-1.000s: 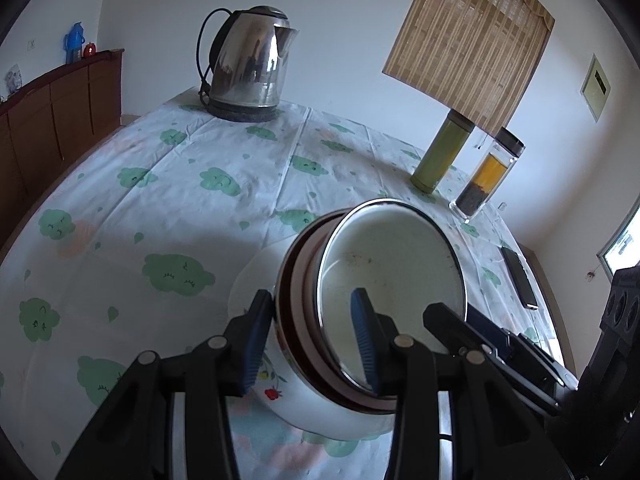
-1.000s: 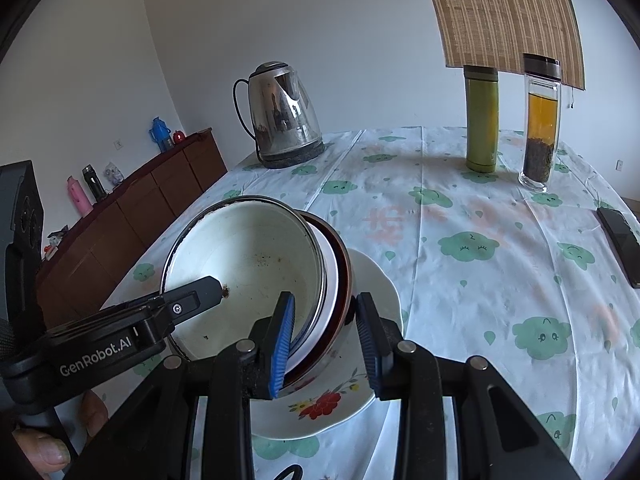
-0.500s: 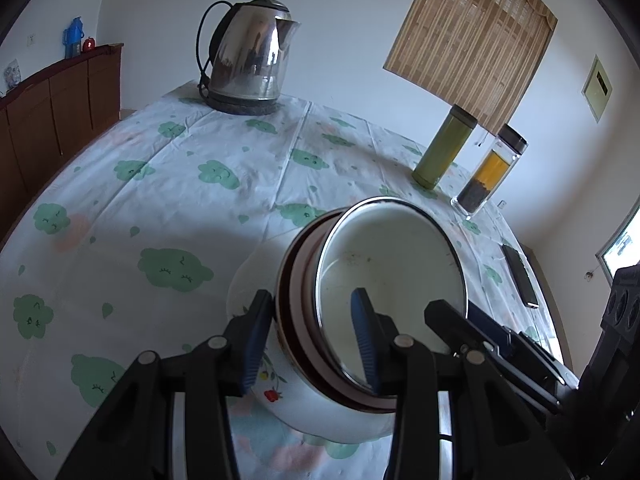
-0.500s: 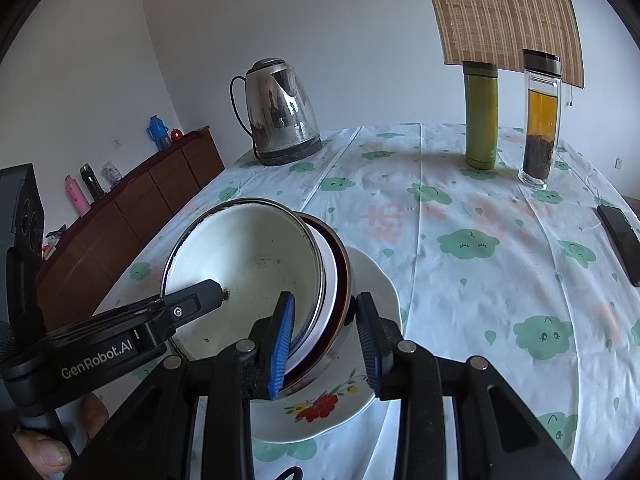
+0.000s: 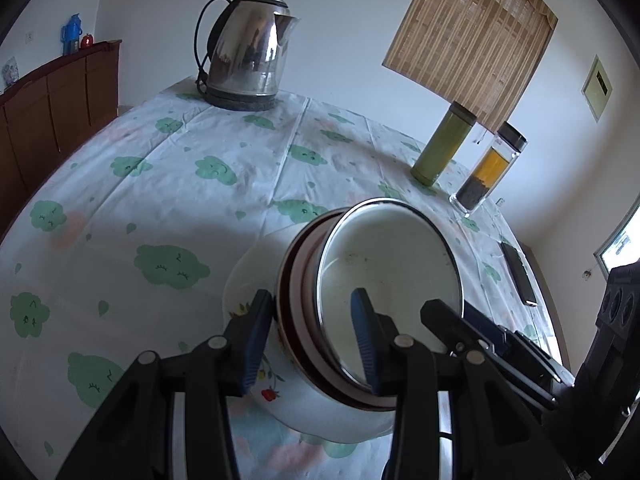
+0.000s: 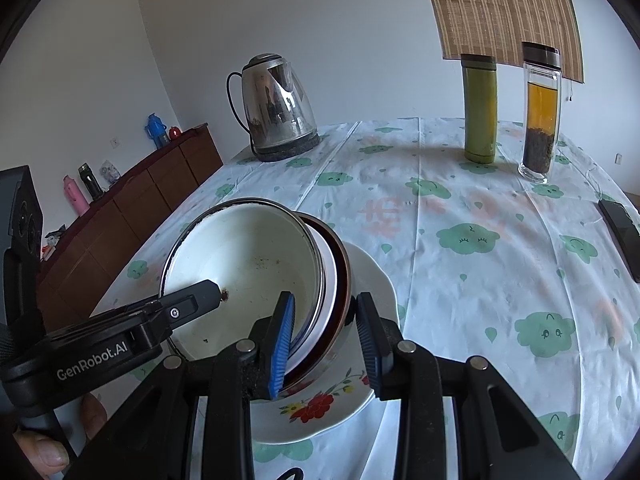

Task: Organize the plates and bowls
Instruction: 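Lower the nested bowl stack onto the red-flower plate stack with both grippers, then open both grippers and pull them back from the bowl stack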

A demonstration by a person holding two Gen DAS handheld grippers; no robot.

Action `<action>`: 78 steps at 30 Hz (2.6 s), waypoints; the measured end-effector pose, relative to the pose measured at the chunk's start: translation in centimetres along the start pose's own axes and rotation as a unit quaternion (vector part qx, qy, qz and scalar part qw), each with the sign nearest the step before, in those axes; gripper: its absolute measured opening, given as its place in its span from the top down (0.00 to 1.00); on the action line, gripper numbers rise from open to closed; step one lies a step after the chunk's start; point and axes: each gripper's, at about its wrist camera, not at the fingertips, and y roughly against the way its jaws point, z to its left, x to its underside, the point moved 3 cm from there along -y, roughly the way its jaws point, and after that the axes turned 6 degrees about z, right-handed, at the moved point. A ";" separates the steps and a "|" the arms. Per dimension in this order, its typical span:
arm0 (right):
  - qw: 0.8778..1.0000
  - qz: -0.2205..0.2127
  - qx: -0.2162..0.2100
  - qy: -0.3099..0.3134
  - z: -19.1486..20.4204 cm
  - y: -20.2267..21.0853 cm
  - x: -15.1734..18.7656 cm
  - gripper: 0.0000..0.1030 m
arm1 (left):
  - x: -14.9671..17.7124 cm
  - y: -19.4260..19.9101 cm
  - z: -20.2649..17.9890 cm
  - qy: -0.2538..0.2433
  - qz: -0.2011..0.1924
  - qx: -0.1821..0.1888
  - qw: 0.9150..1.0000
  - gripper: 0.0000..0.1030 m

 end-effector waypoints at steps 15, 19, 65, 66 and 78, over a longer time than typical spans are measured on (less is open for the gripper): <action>1.000 0.005 -0.009 0.002 -0.2 -0.4 0.5 0.67 | 0.1 0.1 0.1 -0.005 -0.004 -0.005 1.000 0.63; 1.000 0.001 -0.013 0.000 -0.5 -0.3 0.6 0.67 | 0.1 -0.1 0.2 -0.004 -0.002 -0.002 1.000 0.61; 0.984 -0.144 0.058 0.087 1.3 4.8 1.3 0.47 | -0.6 3.7 -0.2 -0.037 -0.120 -0.053 0.991 0.29; 0.980 -0.163 0.069 0.090 1.3 5.5 1.3 0.43 | -0.6 4.0 -0.4 -0.043 -0.129 -0.056 0.989 0.29; 0.954 -0.262 0.111 0.090 1.1 8.9 1.0 0.27 | 0.0 6.4 -2.3 -0.096 -0.212 -0.087 0.969 0.07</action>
